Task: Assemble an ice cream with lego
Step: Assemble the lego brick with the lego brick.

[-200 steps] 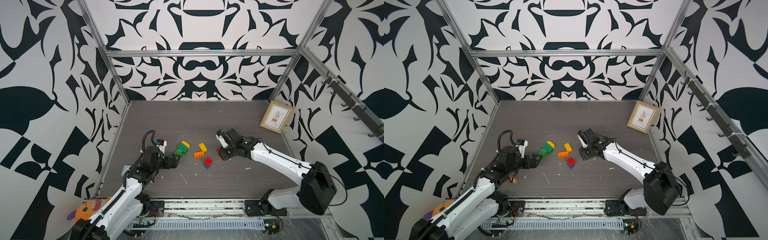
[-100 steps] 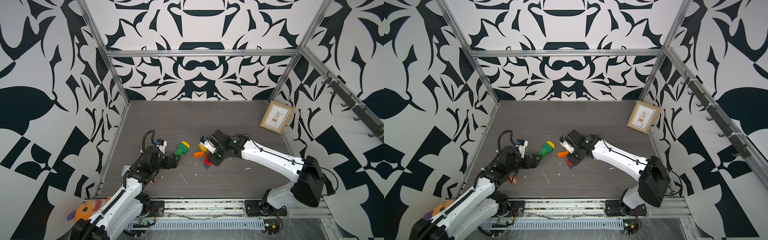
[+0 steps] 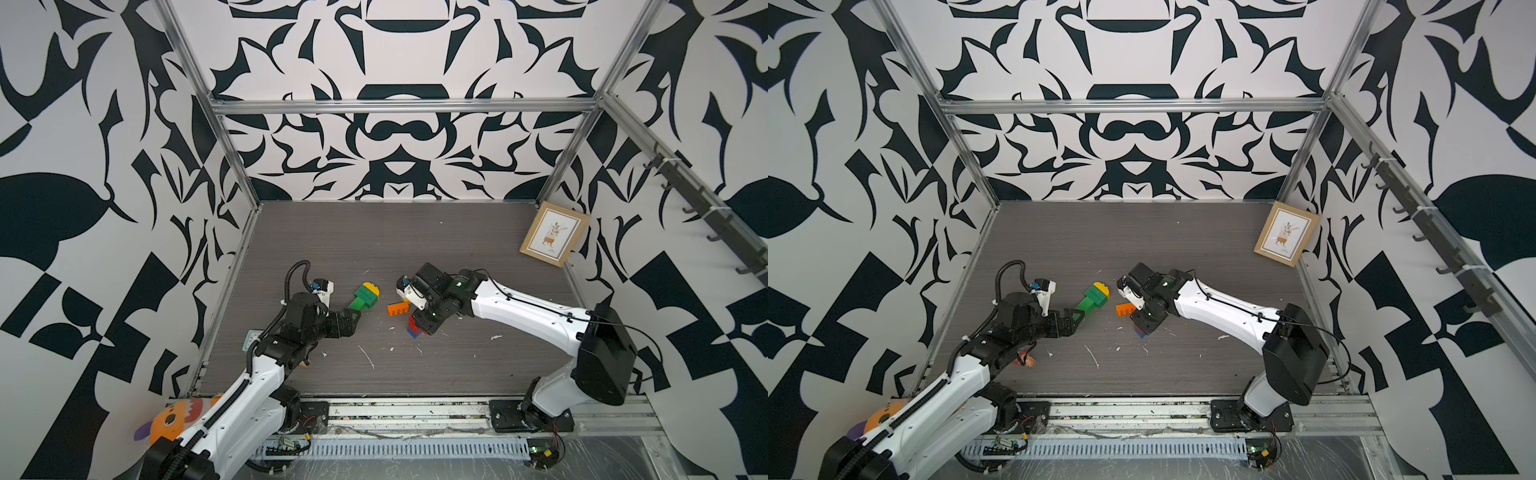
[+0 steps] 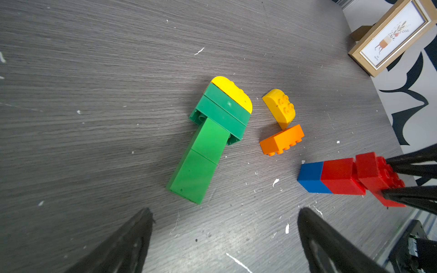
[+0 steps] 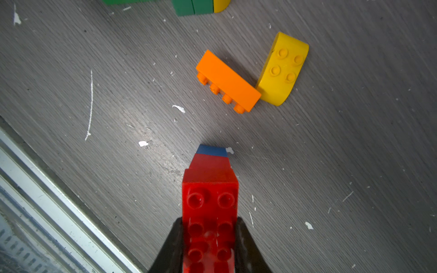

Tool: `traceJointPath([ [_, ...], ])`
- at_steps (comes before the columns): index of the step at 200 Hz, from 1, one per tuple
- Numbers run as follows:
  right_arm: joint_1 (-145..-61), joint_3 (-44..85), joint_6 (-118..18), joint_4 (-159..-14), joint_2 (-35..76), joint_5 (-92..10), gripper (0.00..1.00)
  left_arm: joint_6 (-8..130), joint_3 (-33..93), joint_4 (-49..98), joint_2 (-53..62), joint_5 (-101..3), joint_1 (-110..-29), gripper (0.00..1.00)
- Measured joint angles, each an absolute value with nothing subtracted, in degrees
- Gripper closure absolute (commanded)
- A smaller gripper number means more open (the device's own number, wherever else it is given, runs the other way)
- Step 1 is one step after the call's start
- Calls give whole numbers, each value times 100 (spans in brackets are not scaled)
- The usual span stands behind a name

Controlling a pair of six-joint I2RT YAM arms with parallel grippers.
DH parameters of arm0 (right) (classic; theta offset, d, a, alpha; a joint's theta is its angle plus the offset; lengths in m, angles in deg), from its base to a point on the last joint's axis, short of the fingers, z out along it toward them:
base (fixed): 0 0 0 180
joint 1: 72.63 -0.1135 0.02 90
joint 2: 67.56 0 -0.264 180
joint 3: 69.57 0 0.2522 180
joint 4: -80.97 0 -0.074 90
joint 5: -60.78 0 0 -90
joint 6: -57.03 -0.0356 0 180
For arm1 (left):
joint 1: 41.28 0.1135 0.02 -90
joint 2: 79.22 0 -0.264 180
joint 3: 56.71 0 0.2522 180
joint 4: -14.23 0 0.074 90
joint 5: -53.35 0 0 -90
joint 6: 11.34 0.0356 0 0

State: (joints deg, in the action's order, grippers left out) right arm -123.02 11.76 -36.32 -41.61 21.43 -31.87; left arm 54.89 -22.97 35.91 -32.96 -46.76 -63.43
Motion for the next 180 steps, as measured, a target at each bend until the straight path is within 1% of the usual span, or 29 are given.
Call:
traceJointPath([
  [108, -12407, 1222, -3639, -4263, 2204, -3142, 76, 5489, -2297, 3591, -3285, -4685, -6343, 1],
  [125, -12413, 1274, -3639, -4259, 2263, -3078, 74, 5489, -2297, 3591, -3285, -4687, -6343, 1],
  [143, -12415, 1289, -3637, -4257, 2329, -3024, 69, 5489, -2297, 3591, -3285, -4689, -6343, 1],
  [180, -12472, 1344, -3635, -4224, 2368, -2925, 65, 5492, -2297, 3589, -3285, -4689, -6343, 1],
])
